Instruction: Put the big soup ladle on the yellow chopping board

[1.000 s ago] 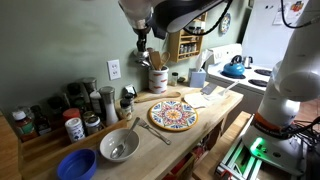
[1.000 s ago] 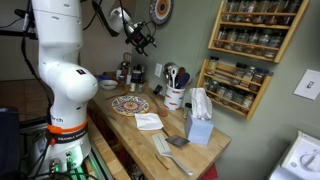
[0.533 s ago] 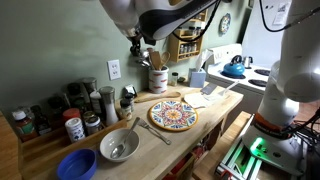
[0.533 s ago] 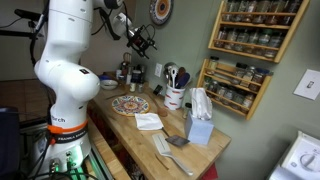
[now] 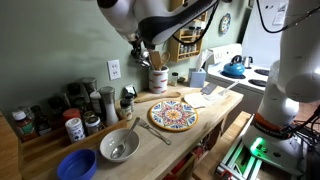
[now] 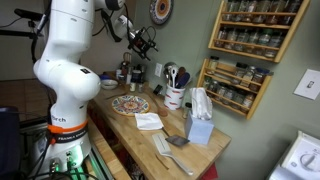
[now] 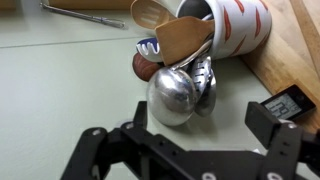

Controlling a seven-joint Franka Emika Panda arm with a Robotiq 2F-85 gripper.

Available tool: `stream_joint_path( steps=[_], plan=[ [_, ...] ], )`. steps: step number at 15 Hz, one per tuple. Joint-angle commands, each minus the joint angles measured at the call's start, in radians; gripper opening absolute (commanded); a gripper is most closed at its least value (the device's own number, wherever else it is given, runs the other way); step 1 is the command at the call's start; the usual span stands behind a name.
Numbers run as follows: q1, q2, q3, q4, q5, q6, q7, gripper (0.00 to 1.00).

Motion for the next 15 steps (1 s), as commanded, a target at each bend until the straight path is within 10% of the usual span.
stream_joint_path(
  steps=[1, 15],
  plan=[
    [0.053, 0.106, -0.046, 0.058, -0.064, -0.078, 0.12, 1.0],
    [0.182, 0.346, -0.121, 0.303, -0.145, -0.376, 0.51, 1.0]
  ],
)
